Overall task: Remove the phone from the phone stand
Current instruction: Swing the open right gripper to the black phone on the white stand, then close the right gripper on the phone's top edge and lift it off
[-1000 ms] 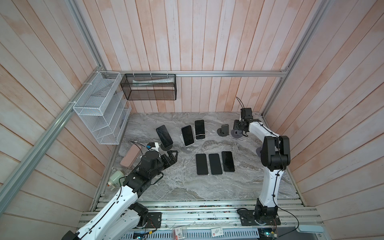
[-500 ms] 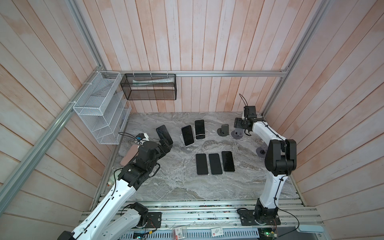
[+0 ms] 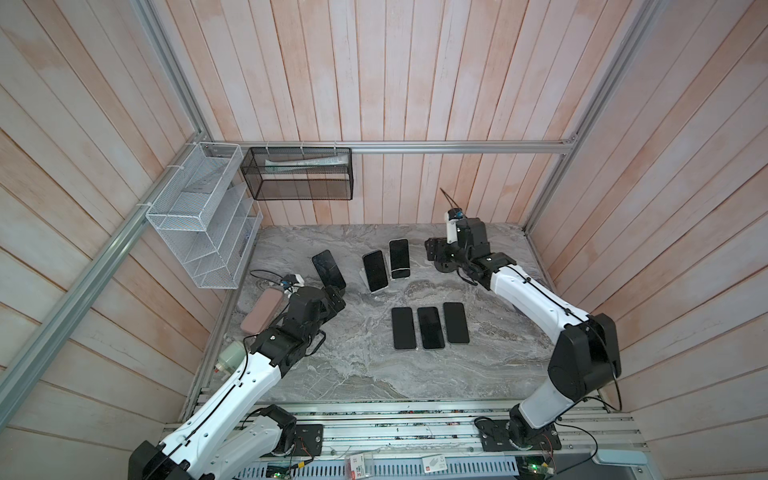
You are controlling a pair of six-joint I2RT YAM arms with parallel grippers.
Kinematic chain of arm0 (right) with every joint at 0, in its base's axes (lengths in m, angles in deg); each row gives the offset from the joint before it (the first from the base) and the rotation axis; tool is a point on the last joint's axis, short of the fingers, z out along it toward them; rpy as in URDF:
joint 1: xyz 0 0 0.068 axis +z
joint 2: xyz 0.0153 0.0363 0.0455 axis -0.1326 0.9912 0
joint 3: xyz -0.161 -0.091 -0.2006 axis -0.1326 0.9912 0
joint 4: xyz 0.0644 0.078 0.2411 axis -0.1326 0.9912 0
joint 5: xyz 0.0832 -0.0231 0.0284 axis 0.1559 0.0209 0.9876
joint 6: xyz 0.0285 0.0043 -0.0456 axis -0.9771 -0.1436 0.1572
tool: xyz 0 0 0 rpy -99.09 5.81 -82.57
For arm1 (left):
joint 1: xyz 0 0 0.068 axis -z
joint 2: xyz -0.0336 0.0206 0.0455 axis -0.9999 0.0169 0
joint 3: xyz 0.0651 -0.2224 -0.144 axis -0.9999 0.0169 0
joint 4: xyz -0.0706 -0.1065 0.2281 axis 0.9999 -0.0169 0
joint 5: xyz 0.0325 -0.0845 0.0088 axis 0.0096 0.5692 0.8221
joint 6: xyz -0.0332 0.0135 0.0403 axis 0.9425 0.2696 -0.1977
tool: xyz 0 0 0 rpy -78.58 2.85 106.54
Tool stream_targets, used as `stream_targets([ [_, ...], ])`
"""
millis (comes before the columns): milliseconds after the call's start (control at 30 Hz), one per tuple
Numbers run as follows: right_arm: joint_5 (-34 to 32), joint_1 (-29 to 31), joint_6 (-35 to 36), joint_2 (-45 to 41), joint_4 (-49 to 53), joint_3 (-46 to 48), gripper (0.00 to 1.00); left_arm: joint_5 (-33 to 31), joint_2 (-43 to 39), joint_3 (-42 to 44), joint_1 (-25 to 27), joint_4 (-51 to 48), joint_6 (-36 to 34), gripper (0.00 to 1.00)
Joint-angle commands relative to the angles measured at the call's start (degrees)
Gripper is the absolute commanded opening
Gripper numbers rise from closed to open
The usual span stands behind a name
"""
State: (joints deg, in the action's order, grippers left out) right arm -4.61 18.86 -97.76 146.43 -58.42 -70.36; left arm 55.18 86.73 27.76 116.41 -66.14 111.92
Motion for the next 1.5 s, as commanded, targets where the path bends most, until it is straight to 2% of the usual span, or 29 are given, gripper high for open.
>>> stream_targets([
  [0, -3.4, 1.5, 0.7, 5.8, 0.9, -5.9, 0.95, 7.9, -2.6, 5.3, -0.2, 5.1, 3.5, 1.00],
  [67, -3.1, 1.6, 0.1, 9.1, 1.7, -9.4, 0.96, 10.4, -5.0, 9.2, -0.2, 7.4, 5.3, 1.00],
  [200, -1.3, 1.8, 1.0, 15.6, 2.8, -16.8, 0.96, 10.6, -9.7, 13.8, -0.2, 7.9, 8.0, 1.00],
  [400, -2.9, 2.1, 2.8, 24.3, 6.6, -27.1, 0.97, 7.5, -15.6, 14.8, -0.2, 3.6, 6.7, 1.00],
  [567, -4.1, 3.5, 2.3, 28.0, 7.0, -30.9, 0.98, 6.5, -18.8, 15.5, -0.2, 2.6, 5.5, 1.00],
  [633, -4.8, 4.2, 2.5, 29.6, 7.5, -32.7, 0.98, 6.7, -19.2, 15.7, -0.1, 3.0, 5.0, 1.00],
  [767, -1.9, 4.5, 1.3, 31.5, 5.9, -33.5, 0.98, 7.0, -18.6, 15.3, -0.2, 3.5, 3.8, 1.00],
  [1033, -2.6, 4.9, 0.0, 36.1, 7.4, -38.8, 0.98, 7.0, -18.9, 15.9, -0.3, 3.4, 2.5, 1.00],
  [1233, -5.7, 5.1, -1.0, 41.4, 14.7, -47.4, 0.95, 6.8, -19.5, 16.3, -0.7, 2.6, 2.3, 1.00],
  [1467, -8.8, 6.7, -0.9, 41.5, 14.7, -46.5, 0.94, 7.6, -19.2, 16.3, -1.0, 2.9, 2.0, 1.00],
])
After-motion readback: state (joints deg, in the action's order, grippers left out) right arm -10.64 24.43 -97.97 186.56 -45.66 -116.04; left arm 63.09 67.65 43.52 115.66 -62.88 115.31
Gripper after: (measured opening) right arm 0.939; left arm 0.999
